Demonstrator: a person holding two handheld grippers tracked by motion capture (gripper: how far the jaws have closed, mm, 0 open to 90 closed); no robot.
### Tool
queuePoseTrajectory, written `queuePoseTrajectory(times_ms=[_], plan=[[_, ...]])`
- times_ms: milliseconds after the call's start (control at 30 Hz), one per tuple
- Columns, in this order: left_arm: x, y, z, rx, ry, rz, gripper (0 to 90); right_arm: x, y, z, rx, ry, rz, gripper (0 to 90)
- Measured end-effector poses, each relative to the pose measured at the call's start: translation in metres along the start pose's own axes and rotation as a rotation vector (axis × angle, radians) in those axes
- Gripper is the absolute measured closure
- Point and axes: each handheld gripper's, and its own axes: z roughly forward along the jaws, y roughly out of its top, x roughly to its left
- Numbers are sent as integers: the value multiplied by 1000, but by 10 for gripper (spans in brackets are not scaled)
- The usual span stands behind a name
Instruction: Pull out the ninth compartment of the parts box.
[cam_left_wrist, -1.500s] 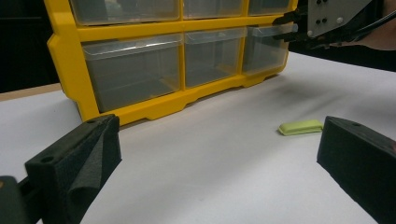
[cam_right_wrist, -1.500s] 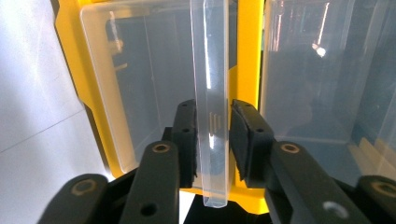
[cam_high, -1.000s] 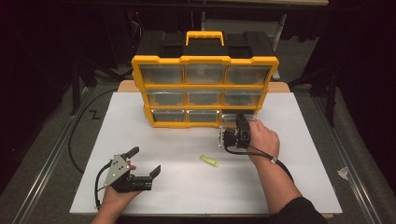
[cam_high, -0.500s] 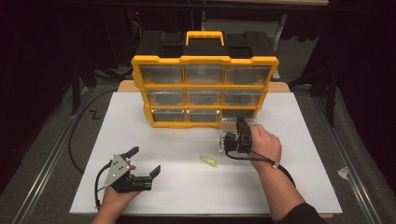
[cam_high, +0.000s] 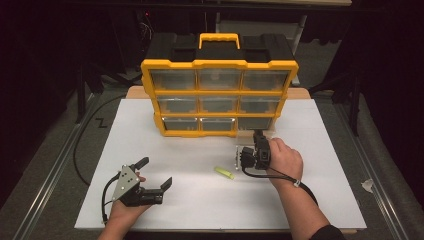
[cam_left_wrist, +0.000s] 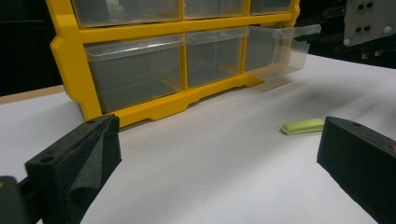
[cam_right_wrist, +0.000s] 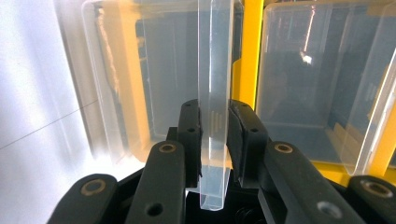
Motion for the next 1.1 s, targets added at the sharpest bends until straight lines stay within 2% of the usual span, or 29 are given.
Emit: queuePoseTrajectory(times_ms=[800, 900, 1000, 1067, 1100], plan=[[-1, 0, 0, 5, -13, 0, 2, 6, -4, -18, -14, -9, -6, 781], [-1, 0, 1, 5, -13, -1, 3, 7, -4, -21, -5, 4, -5, 781], [-1, 0, 1, 5, -15, 1, 2, 8, -5, -23, -19, -10, 0, 781], [-1, 0, 1, 5, -16, 2, 2, 8, -5, -26, -7, 5, -3, 781], [-1, 0, 1, 5, -16, 2, 2, 9, -5, -27, -16, -6, -3, 781]])
